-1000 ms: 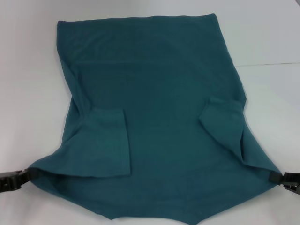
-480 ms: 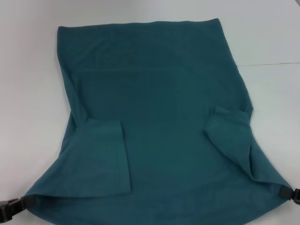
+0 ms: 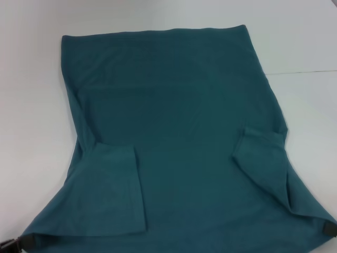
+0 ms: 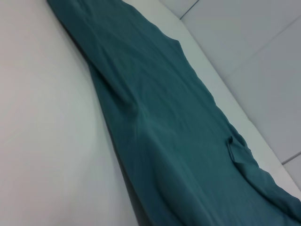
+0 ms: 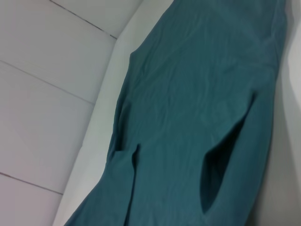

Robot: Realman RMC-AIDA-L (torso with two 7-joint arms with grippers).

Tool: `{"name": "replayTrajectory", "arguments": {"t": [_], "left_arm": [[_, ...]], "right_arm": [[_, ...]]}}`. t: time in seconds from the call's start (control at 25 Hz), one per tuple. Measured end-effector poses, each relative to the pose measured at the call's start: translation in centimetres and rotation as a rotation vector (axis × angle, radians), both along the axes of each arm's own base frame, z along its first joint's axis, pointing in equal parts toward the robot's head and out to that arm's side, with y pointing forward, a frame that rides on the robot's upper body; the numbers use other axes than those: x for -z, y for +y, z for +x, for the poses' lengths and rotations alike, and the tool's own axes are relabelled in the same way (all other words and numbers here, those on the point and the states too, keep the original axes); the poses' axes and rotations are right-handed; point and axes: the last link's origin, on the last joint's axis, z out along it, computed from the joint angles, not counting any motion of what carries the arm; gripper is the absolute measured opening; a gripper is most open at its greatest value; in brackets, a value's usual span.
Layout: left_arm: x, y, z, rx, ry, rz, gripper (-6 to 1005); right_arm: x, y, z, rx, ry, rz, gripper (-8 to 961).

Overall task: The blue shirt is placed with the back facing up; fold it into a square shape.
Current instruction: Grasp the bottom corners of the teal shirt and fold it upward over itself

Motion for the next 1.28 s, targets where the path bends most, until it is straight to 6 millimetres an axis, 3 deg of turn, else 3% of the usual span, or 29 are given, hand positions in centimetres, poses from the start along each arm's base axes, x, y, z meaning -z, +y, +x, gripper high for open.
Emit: {"name": "replayTrajectory", "arguments": {"t": [0.76,1.28], "left_arm": [[0.1,-2.5,-0.7,-0.042,-0.039,0.007,14],[0.3,-3.0,0.2,0.005,-0.083,-0.023,14]], "right_arm": [[-1.3,-5.5,1.5,0.024,-0.004,0.002,40],[-2.0,-6.4,2.2,0.059,-0.019,0.037,39]]}}
